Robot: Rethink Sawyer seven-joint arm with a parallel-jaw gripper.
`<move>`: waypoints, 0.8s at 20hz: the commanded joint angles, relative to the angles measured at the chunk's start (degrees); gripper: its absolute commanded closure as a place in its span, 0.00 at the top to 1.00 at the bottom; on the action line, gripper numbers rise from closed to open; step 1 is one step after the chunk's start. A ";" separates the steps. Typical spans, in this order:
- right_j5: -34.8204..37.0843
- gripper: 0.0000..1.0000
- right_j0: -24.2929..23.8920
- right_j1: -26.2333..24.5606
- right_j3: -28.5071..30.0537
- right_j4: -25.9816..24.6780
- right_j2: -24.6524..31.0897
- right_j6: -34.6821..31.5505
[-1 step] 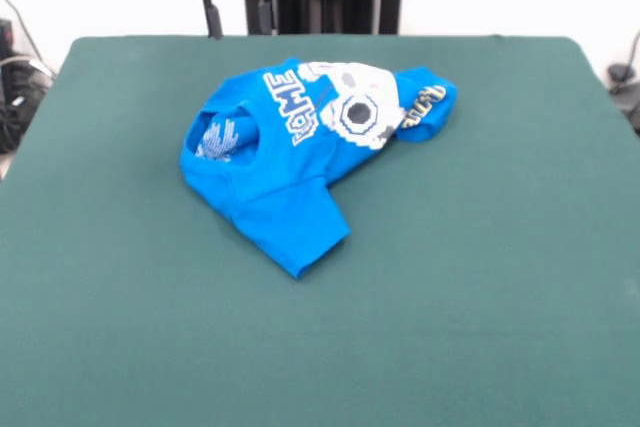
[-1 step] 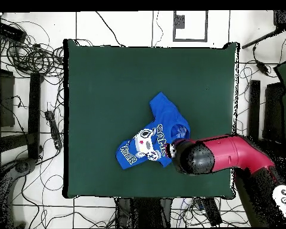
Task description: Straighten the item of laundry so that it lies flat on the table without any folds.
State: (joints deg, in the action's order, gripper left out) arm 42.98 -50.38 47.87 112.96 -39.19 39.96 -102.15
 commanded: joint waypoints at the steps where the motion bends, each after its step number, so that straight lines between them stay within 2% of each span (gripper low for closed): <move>1: -4.89 1.00 2.78 1.12 9.95 0.86 -3.68 -7.01; 7: -8.72 1.00 4.06 0.16 12.08 0.45 -6.29 -8.50; 16: -15.78 1.00 7.69 -3.73 12.08 -1.84 -12.85 -10.56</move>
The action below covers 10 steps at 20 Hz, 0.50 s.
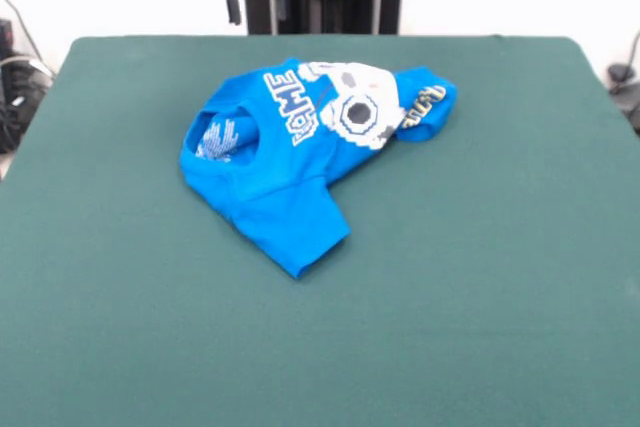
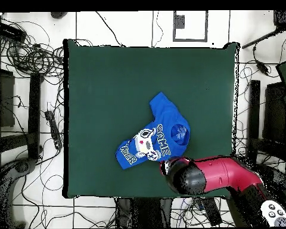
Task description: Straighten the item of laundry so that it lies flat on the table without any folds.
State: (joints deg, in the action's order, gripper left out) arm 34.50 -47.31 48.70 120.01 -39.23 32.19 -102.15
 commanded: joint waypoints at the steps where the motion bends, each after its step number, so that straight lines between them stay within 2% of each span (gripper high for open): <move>1: -8.26 1.00 5.23 -5.33 4.60 -2.09 -6.03 -10.82; 10: -19.08 1.00 10.06 -13.42 1.35 -3.77 -14.74 -11.50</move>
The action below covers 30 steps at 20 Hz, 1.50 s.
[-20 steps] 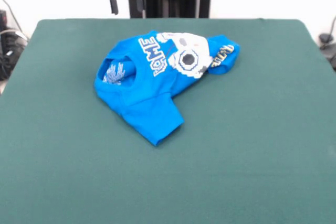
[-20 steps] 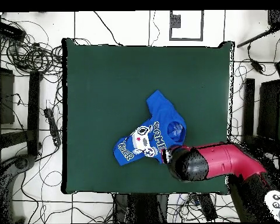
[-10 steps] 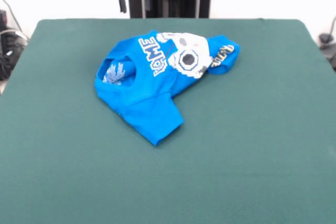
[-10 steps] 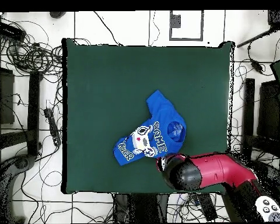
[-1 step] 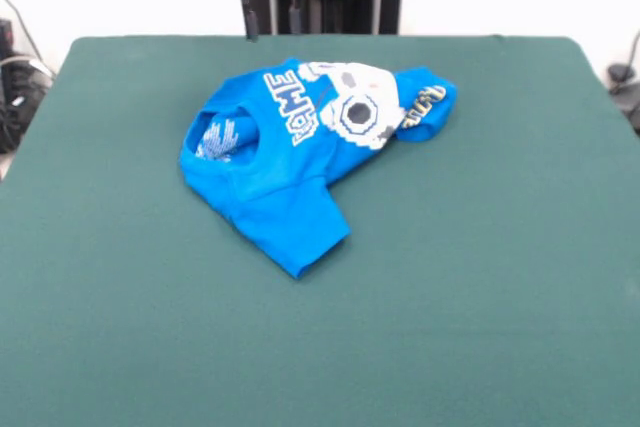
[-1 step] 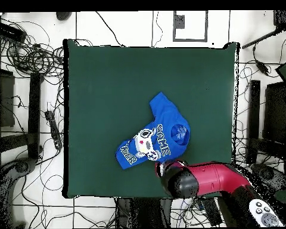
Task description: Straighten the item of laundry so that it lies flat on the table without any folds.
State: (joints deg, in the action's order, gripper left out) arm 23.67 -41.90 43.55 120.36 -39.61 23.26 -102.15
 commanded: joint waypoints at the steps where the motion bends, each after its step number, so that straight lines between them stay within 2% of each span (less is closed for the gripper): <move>1: -9.46 1.00 5.19 -9.13 0.62 -3.48 -6.79 -11.56; 15: -15.73 1.00 8.38 -14.02 -1.97 -1.56 -13.13 -8.21; 24: -11.97 1.00 4.41 -10.97 -1.95 -1.35 -11.45 -3.03; 30: -8.26 1.00 3.95 -12.32 -5.53 0.22 -8.29 -0.71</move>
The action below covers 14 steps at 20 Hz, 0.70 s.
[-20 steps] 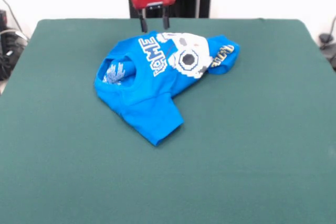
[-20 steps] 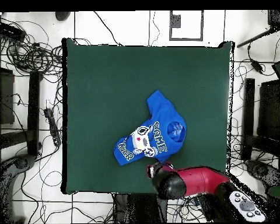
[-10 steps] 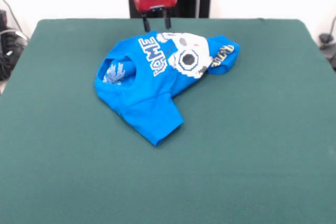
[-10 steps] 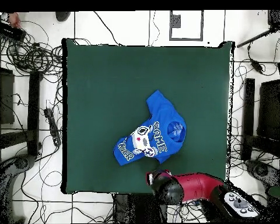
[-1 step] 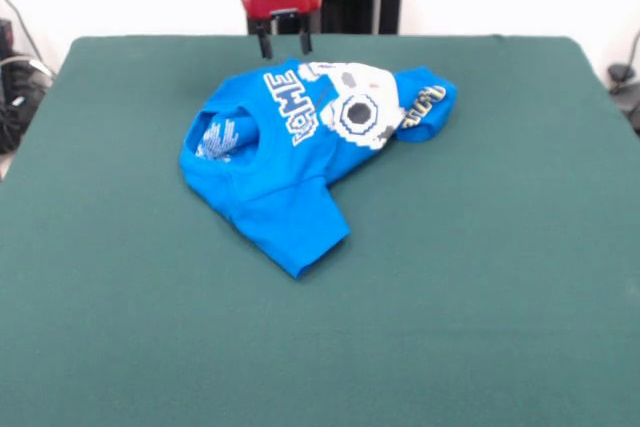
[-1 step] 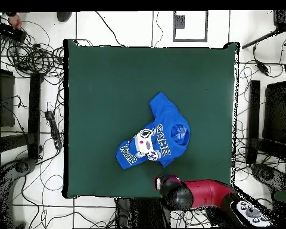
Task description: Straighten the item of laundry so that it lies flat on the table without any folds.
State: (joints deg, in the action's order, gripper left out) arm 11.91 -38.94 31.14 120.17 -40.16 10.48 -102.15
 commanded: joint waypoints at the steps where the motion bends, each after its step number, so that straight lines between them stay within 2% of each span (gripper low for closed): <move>1: 4.11 1.00 0.91 -0.42 -6.16 1.01 5.00 -0.25; 6: 4.98 1.00 2.24 -1.04 -7.53 1.36 5.08 -0.30; 14: 0.75 1.00 3.95 -6.39 -10.36 -0.96 2.84 -1.88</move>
State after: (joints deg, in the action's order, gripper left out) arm 11.91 -37.90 28.46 117.95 -40.16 10.49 -102.15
